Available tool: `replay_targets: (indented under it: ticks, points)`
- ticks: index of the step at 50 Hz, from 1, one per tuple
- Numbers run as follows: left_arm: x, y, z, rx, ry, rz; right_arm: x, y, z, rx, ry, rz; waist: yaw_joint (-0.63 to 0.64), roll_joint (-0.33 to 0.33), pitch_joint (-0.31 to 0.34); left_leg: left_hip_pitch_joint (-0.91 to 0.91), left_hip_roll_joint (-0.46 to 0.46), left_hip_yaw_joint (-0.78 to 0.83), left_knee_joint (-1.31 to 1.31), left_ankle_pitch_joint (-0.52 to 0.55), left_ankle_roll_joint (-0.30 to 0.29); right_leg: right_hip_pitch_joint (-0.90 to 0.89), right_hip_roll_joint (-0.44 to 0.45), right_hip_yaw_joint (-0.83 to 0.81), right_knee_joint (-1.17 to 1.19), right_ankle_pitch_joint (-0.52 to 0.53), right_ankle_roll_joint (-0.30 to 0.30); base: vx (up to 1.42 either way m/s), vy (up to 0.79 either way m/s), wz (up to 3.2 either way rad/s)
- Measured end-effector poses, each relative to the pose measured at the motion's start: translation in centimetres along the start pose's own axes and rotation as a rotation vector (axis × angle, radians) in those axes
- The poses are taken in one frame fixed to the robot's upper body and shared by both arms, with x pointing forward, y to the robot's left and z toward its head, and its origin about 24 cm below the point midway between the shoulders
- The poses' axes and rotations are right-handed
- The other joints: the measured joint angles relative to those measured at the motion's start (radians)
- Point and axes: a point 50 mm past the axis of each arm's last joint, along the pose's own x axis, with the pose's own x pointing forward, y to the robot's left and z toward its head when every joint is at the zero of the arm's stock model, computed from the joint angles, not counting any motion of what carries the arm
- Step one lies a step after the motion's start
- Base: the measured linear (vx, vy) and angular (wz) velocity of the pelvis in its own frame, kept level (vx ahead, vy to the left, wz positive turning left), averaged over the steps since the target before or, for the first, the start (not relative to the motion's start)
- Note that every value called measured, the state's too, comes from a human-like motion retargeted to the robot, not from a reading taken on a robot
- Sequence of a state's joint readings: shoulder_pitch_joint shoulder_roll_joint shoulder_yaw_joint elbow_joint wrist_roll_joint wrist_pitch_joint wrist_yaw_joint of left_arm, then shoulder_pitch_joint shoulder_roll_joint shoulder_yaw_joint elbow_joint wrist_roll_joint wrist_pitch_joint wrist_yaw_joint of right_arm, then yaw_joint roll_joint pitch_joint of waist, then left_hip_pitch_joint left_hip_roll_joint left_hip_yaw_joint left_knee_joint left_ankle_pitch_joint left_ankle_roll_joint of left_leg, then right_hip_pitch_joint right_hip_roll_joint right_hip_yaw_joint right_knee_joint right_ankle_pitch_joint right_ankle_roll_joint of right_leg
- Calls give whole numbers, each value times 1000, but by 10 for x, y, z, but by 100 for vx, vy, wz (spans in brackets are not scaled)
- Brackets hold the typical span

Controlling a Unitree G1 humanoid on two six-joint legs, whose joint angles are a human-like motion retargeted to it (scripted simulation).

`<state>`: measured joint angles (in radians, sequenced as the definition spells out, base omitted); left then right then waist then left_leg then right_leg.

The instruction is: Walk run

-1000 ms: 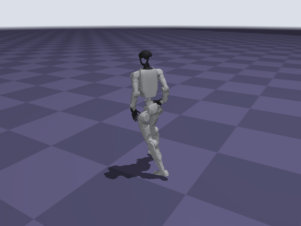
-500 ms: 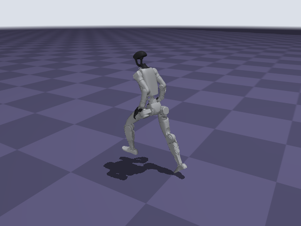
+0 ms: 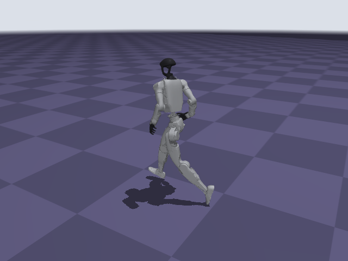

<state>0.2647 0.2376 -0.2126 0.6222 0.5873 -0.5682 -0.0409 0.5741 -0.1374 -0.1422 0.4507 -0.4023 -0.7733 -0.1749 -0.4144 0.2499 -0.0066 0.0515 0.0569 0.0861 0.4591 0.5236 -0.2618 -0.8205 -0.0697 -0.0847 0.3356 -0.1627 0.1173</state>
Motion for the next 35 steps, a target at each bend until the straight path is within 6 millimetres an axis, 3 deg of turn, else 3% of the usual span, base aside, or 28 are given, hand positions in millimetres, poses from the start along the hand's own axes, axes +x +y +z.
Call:
replay_targets:
  ticks: [3,5,6,7,8,9,10,12,13,15,17,18,20,22,24,26,27,28,29,30,32,33,35]
  points:
    - [-5,-17,-5,59,70,-58,24,-5,4,-102,-29,40,7,-13,21,42,-125,-116,130,0,0,125,-6,38,-132,-58,-20,234,-54,-35]
    - [-6,-26,-9,126,104,-87,40,0,9,-164,-52,110,-13,-68,36,45,-178,-105,230,0,0,195,-42,35,-110,-64,-135,249,-76,15]
    - [-8,-28,-14,147,140,-95,46,7,11,-177,-64,182,1,-94,28,-15,-182,-44,358,-58,56,210,-69,-65,-62,93,-209,213,-73,-66]
    - [-12,-32,-20,158,179,-109,48,17,12,-186,-68,262,31,-121,21,-72,-183,35,479,-121,121,226,-42,-46,5,157,-271,276,-99,-203]
    - [-18,-41,-28,150,226,-136,46,30,10,-187,-55,355,93,-153,19,-125,-178,153,582,-196,203,248,91,212,112,36,-311,268,-94,-175]
    - [-16,-45,-29,156,236,-168,50,33,8,-169,-36,392,134,-119,46,-244,-108,135,750,-309,250,257,105,177,209,-47,-324,178,-61,-56]
    - [-10,-47,-27,172,228,-204,58,31,7,-137,-14,403,164,-52,88,-395,-5,49,950,-442,279,260,60,-4,300,-113,-324,137,-17,-22]
    - [-2,-48,-18,94,200,-191,63,33,2,-173,11,548,301,-136,47,-591,-17,175,912,-530,349,369,156,110,287,-171,-379,251,-7,-202]
    - [0,-44,-15,79,186,-161,63,35,0,-184,30,635,384,-164,24,-668,13,232,848,-567,375,428,179,165,253,-170,-379,294,4,-200]
    - [1,-35,-8,147,136,-102,58,30,-11,-177,114,725,439,-155,-9,-807,56,199,691,-619,422,572,226,95,138,-68,-379,257,-10,-6]
    - [-3,-21,-7,263,101,-42,46,26,-23,-184,195,759,536,-211,-56,-884,83,234,469,-657,407,744,226,-22,-42,261,-332,243,-32,-48]
    - [-6,-14,-8,315,90,-18,39,25,-27,-189,216,767,597,-255,-73,-905,57,246,335,-664,387,815,195,-16,-104,455,-252,288,-7,-84]
    - [-12,-9,-10,361,80,51,25,23,-33,-183,236,744,661,-352,-68,-887,-64,200,30,-666,346,912,112,19,-71,686,-22,261,-4,4]
    - [-8,-1,-7,303,50,143,19,27,-32,-187,214,686,676,-398,-32,-809,-107,238,-187,-705,316,953,29,-117,117,686,98,224,-21,81]
    - [-3,11,-4,255,3,180,20,34,-28,-203,170,640,653,-383,-6,-723,-78,312,-272,-751,330,963,132,-22,265,686,61,259,-27,85]
    - [2,22,-6,248,8,172,21,42,-25,-223,139,603,637,-317,17,-656,-31,249,-276,-754,328,976,278,25,358,686,27,233,-33,22]
    - [3,26,-9,265,25,151,21,45,-25,-227,136,590,627,-278,16,-642,0,194,-238,-689,366,970,342,17,393,677,3,282,-44,-6]
    - [3,30,-12,299,43,117,21,49,-25,-228,141,583,599,-244,-5,-660,33,131,-141,-535,484,936,385,-37,429,649,-59,319,-32,55]
    - [-1,21,-18,326,76,46,9,53,-32,-221,180,600,556,-228,-40,-658,-51,-19,-27,-581,524,881,380,-123,518,571,-118,326,-7,128]
    - [-9,4,-26,348,115,-44,-8,58,-40,-209,235,631,504,-221,-81,-645,-195,-212,96,-729,524,816,350,-224,634,469,-177,259,15,156]
    - [-12,2,-41,337,215,-110,-13,62,-49,-196,314,680,387,-205,-53,-622,-83,-69,237,-790,499,645,265,-169,861,279,-206,223,1,89]
    - [-12,-4,-44,311,248,-153,-10,66,-50,-180,337,704,360,-198,-67,-573,-104,-42,261,-858,492,546,250,-98,884,213,-210,240,-7,14]
    - [-12,-24,-43,269,258,-224,-7,68,-47,-142,333,702,349,-173,-122,-419,-111,-15,180,-896,452,443,240,-8,710,148,-219,219,4,13]
